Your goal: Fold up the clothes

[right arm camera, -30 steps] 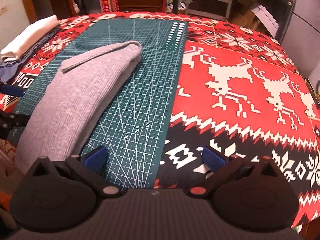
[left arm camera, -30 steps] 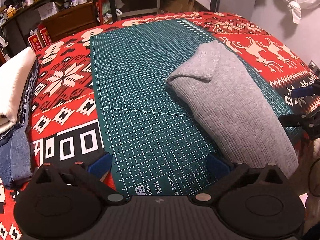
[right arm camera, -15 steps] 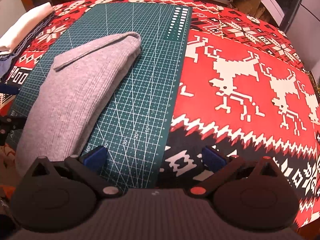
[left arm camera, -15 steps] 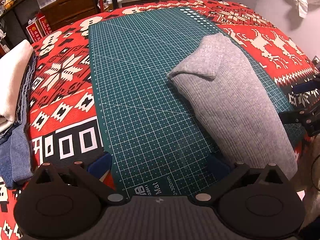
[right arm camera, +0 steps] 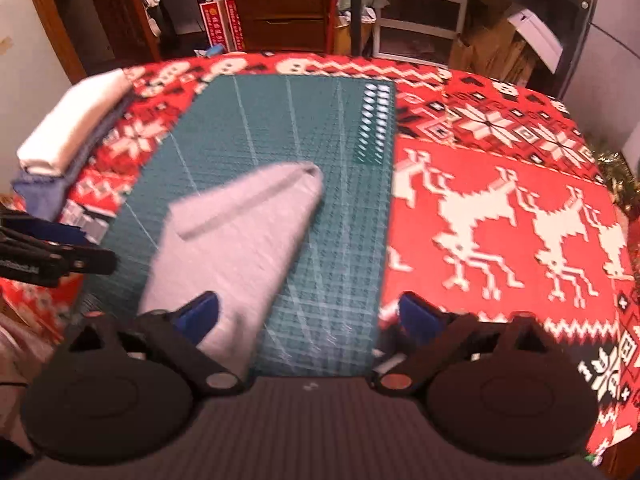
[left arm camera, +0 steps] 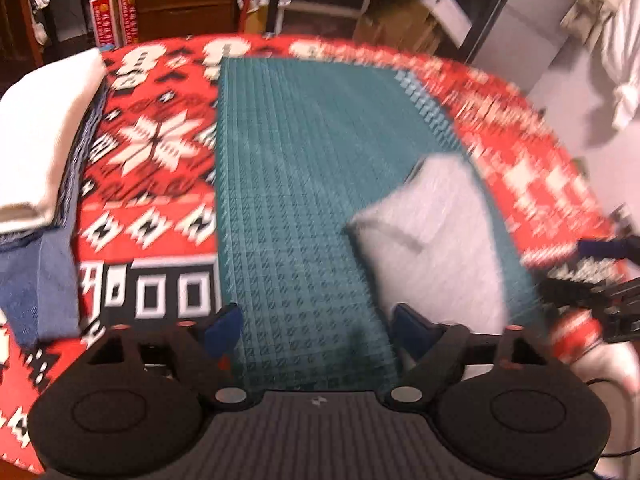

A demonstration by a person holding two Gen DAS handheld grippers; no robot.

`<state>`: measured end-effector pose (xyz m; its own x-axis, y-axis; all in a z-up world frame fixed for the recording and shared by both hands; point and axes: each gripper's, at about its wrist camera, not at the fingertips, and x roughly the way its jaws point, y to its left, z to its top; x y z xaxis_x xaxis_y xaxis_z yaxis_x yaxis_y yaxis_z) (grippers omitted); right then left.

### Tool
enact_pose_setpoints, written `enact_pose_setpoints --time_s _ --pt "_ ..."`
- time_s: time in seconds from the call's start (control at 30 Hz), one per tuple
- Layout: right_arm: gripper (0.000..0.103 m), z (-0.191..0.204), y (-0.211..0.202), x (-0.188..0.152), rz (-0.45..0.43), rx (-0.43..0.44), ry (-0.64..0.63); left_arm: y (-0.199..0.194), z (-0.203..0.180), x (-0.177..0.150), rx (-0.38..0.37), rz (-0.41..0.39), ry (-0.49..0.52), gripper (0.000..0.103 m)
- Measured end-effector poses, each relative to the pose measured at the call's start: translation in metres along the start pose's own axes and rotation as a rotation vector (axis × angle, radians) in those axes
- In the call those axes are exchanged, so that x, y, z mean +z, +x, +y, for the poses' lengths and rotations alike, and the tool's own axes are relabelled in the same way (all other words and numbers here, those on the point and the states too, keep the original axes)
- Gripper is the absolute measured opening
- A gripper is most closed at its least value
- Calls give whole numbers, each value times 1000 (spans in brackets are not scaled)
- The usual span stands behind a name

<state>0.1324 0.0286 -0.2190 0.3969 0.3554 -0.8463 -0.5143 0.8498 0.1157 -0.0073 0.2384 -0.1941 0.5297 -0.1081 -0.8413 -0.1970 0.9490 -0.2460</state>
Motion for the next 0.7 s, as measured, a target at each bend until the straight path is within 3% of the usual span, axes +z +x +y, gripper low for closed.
enact_pose_setpoints --time_s 0.07,0.23,0.33,0.47,0.6,0.7 --pt "74 7 0 13 2 30 26 0 4 10 -71 -8 -30 64" --pt "18 31 11 43 21 60 60 17 16 33 -207 19 -94 40" --pt "13 42 20 56 18 88 82 34 27 45 -291 45 -137 27" --pt "8 57 38 66 43 104 98 59 43 52 -376 81 -202 20" --pt "5 67 59 69 94 106 105 77 51 51 -440 128 -249 20" --pt "5 71 77 66 142 101 107 82 49 51 -433 132 -233 20"
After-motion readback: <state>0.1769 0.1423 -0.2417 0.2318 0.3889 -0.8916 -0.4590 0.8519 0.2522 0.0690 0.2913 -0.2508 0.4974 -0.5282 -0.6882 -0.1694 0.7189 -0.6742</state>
